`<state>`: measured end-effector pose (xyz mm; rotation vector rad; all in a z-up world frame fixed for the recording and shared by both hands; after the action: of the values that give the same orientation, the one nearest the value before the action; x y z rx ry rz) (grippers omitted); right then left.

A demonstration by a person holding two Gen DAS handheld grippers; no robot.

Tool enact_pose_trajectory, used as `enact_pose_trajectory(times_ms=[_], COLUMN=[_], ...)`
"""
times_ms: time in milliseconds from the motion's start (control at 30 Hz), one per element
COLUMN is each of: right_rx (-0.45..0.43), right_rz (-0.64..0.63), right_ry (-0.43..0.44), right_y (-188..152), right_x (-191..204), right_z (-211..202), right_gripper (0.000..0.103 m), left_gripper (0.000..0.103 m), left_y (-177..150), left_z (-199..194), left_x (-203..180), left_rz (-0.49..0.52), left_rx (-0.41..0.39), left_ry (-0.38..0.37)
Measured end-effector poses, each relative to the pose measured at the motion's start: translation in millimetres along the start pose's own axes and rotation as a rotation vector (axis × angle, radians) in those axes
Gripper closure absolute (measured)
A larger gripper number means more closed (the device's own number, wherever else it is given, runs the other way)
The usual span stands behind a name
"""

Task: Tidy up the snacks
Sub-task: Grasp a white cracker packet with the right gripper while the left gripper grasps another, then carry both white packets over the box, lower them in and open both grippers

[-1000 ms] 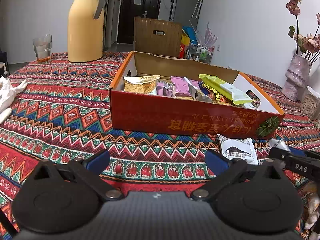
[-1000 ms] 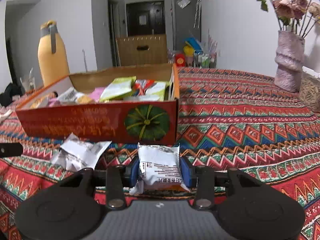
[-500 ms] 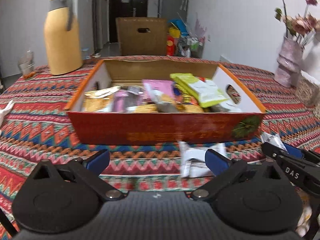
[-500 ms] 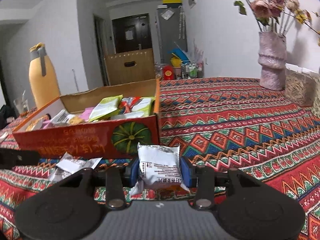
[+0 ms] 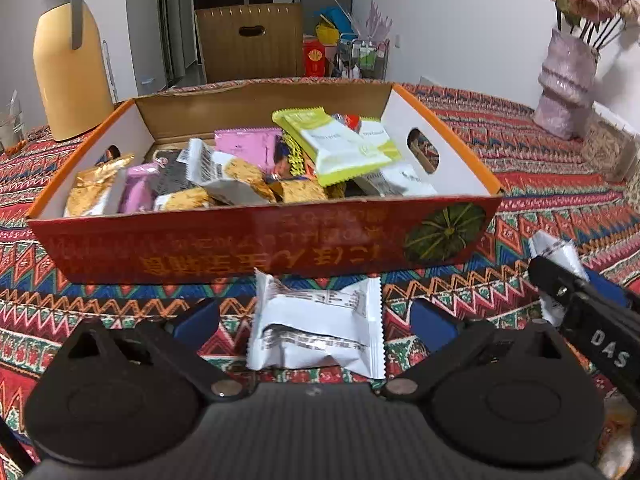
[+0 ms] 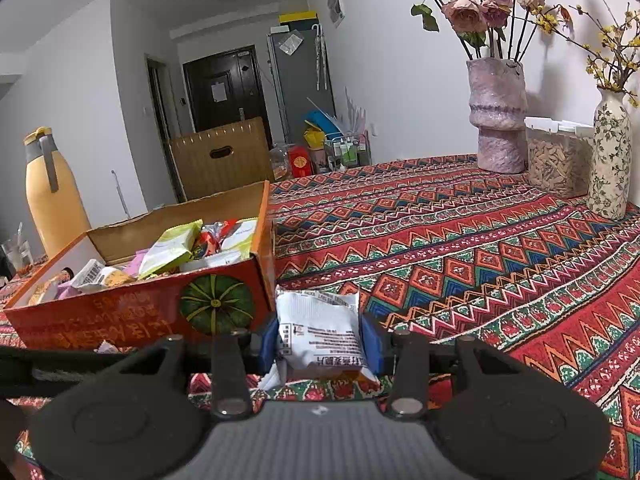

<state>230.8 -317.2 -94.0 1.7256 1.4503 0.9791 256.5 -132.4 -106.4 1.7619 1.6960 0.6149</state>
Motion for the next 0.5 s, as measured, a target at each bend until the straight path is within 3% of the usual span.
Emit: enact_pose_trajectory(times_ms=[233, 500], right_rx=[-0.019, -0.021], right_rz=[0.003, 0.001], right_ry=[0.020, 0.023], right_y=[2, 2], right_x=[1, 2], right_z=[-5, -5], right_gripper=[0.061, 0.061], left_gripper=[0.000, 0.000], left_y=[-8, -7], left_z=[17, 21], left_x=[4, 5], left_rz=[-0.019, -0.010], left_rx=[0.053, 0.056], left_ry=[0.021, 0.035])
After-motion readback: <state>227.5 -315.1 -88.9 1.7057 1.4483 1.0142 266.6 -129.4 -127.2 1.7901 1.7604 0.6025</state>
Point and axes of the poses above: each gripper's, at about its wrist camera, not at the fingertips, and z roughly the way its jaws point, x to its left, y to its top, the point moved 9 cm from there along z, roughly the way its jaws point, and after that the axes turned 5 degrees about -y, right-handed, at the moved point
